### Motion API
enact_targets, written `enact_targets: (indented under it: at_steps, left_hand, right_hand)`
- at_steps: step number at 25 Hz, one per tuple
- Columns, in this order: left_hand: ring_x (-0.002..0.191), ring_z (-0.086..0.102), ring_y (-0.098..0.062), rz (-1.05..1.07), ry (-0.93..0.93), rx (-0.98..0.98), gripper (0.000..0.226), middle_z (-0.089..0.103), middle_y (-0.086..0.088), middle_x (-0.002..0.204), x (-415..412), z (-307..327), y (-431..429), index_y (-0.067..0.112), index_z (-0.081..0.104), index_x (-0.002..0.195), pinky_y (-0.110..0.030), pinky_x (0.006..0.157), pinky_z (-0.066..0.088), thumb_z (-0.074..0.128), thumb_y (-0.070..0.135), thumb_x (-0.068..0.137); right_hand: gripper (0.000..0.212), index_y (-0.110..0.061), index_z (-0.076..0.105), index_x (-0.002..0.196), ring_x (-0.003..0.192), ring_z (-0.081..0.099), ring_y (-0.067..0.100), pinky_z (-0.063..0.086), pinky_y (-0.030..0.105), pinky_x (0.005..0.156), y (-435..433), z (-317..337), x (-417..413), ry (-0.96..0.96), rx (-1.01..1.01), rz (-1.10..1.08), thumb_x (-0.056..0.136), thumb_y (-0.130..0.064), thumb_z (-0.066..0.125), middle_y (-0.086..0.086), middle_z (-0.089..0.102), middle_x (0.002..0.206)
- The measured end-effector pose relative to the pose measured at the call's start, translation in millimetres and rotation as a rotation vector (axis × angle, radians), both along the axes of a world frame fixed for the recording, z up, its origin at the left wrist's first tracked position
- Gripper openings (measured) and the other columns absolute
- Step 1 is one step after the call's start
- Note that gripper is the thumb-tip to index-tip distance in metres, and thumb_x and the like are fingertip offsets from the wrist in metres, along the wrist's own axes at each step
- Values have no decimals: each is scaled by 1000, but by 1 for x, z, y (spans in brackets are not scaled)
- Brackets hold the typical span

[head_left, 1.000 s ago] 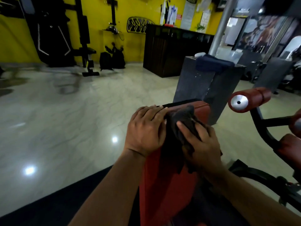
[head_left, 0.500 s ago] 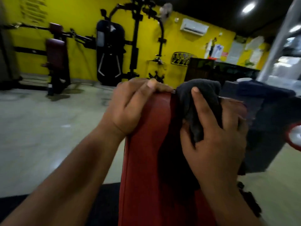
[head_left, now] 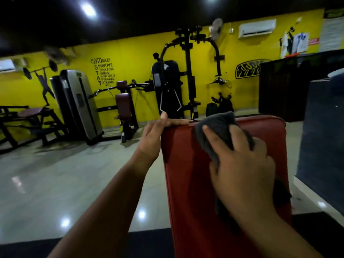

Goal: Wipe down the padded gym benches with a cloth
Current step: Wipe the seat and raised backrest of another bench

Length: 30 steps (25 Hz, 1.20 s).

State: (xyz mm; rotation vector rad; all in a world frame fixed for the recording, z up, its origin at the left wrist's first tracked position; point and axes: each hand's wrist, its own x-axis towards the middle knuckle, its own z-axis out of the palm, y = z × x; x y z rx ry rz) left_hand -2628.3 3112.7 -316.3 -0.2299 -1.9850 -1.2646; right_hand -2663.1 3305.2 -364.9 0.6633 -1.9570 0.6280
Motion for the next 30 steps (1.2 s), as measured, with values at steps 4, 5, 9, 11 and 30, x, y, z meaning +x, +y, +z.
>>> enact_targets:
  at_steps: [4,5,9,11,30]
  left_hand:
    - [99,64,0,204,79,-478,33,72,14,102,8,12,-14,22,69,106,-22,84,47,36,27,100]
    - [112,60,-4,288,97,-731,37,68,11,116,10,15,-22,23,68,115,-26,94,45,34,30,101]
    - [143,34,-14,387,-30,-1298,48,45,4,150,16,33,-32,25,47,145,-36,115,31,31,38,102]
    - [144,32,-15,355,-34,-1504,52,40,2,154,8,44,-20,24,35,151,-39,116,27,27,41,102]
    - [144,35,-18,165,37,-1114,52,46,5,147,1,15,-13,18,44,146,-26,116,28,30,40,102]
  right_hand:
    - [57,-34,48,141,98,56,44,48,44,69,-46,-18,29,205,148,68,85,-23,55,11,53,135]
    - [56,-36,47,140,98,56,43,47,44,69,-39,-21,21,191,140,87,86,-24,55,10,53,136]
    - [65,-39,49,139,95,56,45,50,50,70,30,-23,-26,52,25,26,78,-28,65,13,53,137]
    - [65,-37,47,141,94,55,46,50,51,72,61,-20,-45,-53,-18,-37,78,-29,63,17,50,138]
    - [89,-38,30,150,103,53,46,51,48,71,7,-41,2,-230,-170,-55,74,-31,75,25,44,141]
